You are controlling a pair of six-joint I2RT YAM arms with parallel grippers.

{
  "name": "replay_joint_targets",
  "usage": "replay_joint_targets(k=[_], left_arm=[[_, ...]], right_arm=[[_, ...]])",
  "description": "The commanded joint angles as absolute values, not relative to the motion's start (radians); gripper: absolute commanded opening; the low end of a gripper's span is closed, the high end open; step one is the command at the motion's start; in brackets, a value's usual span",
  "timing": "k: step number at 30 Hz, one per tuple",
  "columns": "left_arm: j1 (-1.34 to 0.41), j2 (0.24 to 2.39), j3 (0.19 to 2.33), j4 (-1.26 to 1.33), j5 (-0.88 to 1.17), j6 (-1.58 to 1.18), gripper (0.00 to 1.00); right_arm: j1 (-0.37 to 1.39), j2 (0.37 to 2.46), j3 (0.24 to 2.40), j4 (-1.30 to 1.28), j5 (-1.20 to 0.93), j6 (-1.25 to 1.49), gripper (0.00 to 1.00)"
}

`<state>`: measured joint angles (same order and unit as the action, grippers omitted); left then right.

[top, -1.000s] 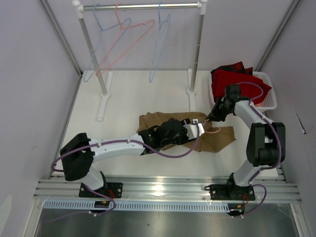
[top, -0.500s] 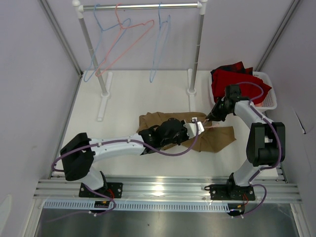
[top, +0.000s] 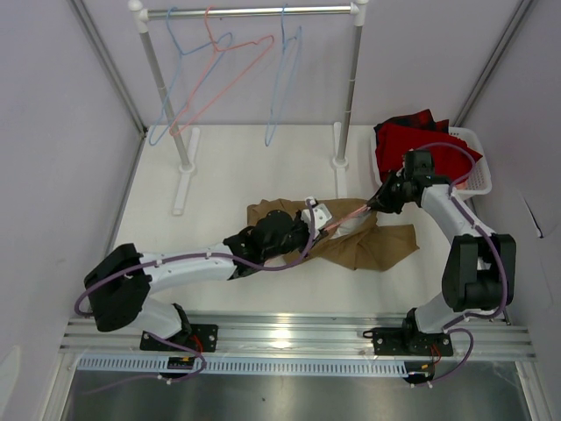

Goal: Place the skirt on the hanger

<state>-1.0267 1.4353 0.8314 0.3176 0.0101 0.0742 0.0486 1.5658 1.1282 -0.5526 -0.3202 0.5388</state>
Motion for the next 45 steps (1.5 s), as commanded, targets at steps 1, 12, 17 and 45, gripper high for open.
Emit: replay_joint_targets(k=[1,12,17,45], left_arm=[[-0.996,1.355,0.805,0.460,0.037,0.008,0.00],[-0.992,1.286,0.778,0.532,0.215,-0.052,0.00],[-0.992,1.261,0.801,0.506,0.284,-0.064,0.00],[-0.787,1.563,0.729,0.802,0.526,-0.452,0.00]], right_arm=[[0.051,1.491,1.137,-0.583,-0.344,0.508,0.00],[0.063,1.402,1.226,-0.699,-0.255,0.457,0.05],[0.074,1.370,1.282,-0.764,-0.212,0.411,0.04],[0.293,1.624,1.278,-0.726,-0.021,0.357,0.28]])
